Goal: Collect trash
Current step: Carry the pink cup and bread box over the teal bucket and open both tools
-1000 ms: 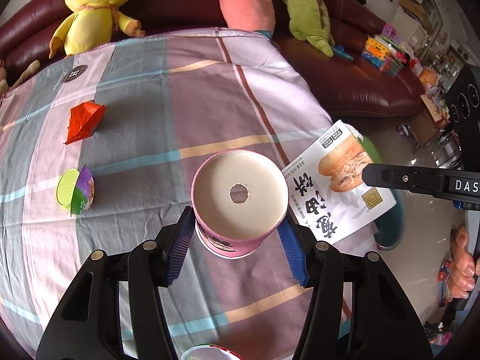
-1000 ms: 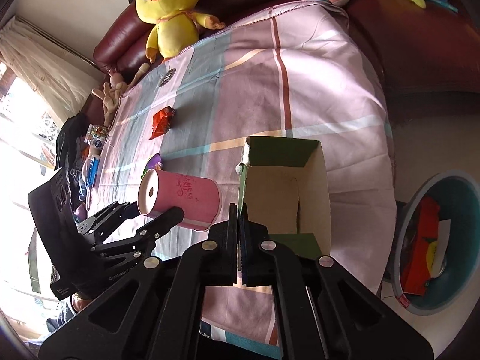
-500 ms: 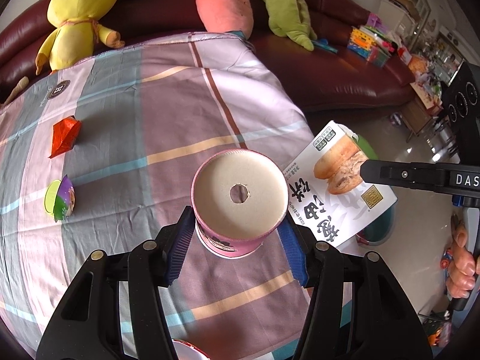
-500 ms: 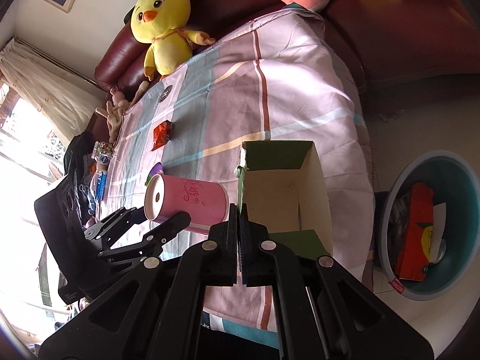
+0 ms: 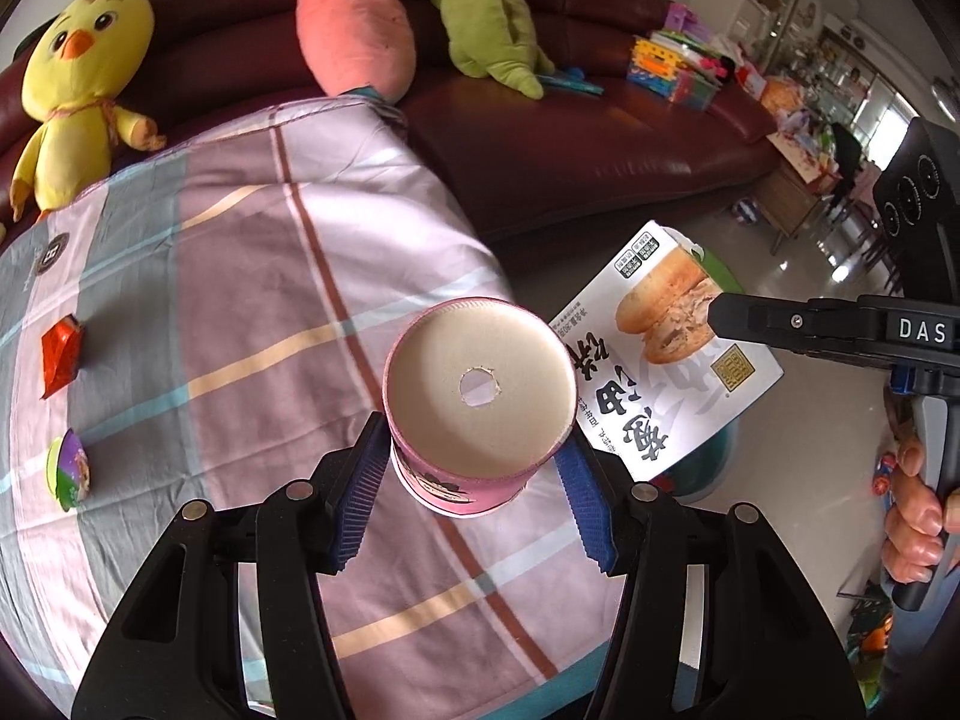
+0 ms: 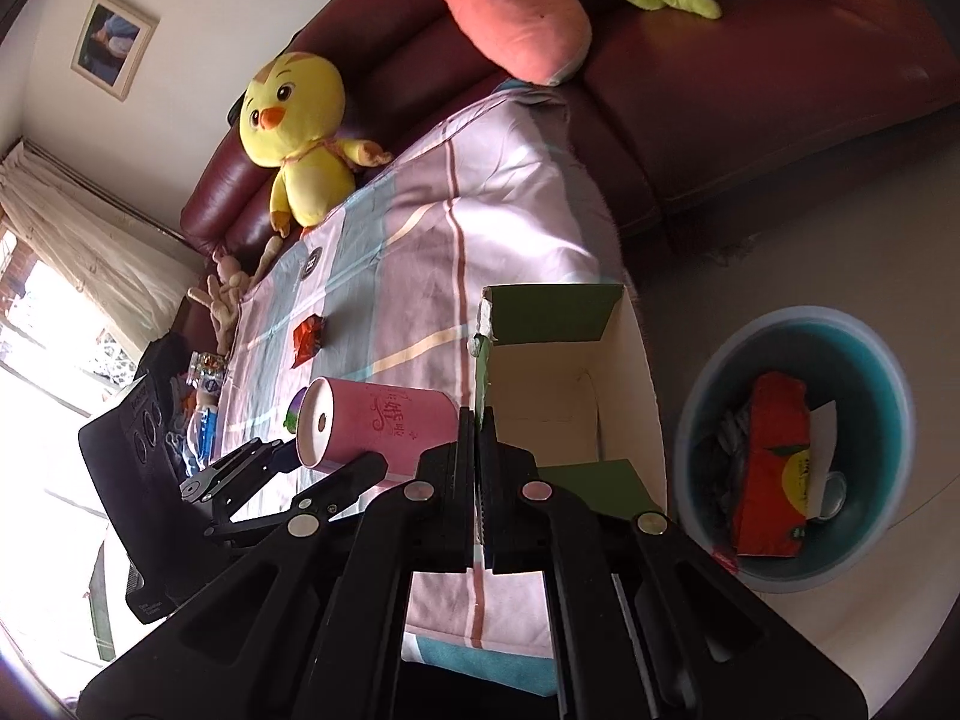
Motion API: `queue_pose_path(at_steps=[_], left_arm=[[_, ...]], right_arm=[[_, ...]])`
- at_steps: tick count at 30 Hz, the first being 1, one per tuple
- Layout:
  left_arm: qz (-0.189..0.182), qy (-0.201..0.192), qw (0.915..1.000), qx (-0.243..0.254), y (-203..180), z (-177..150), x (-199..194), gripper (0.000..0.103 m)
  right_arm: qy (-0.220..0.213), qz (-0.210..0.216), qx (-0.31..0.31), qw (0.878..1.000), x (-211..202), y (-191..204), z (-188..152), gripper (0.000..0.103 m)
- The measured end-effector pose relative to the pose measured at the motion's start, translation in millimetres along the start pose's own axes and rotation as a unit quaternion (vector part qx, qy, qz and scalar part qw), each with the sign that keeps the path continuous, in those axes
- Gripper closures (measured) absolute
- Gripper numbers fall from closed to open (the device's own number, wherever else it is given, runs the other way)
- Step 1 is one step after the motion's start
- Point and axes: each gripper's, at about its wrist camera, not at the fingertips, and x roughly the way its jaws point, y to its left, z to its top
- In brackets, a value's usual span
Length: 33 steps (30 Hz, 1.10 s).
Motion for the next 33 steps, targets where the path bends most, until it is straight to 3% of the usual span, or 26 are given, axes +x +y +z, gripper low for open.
queue_pose_path(at_steps=[11,24,28,30,32,33], left_arm=[[-0.043,0.027,0.9971,0.057,-89,20,44,0.046],[-0.049,0.072,0.9931,0.079,-137,23,91,0.046],[-0.046,0.083,0.9923,0.079,-140,22,100,0.046],[-0.045,0.088,0.9921,0.078,-142,22,104,0.046],[-0.044,0.091,0.9919,0.078,-143,21,107,0.046],[-0.043,0.092,0.9918,0.077,-143,20,109,0.046]], right_arm=[[-0.031,-0.052,0.082,0.995,-52,-105,-13,0.101],[-0.004,-0.059,0.124,0.99,-38,-162,-20,0.095],[-0.008,-0.067,0.134,0.989,-41,-173,-22,0.067],[-0.01,-0.071,0.137,0.988,-41,-177,-24,0.063],[-0.011,-0.081,0.137,0.987,-41,-179,-25,0.041],[-0.013,-0.088,0.137,0.987,-42,-180,-25,0.037]])
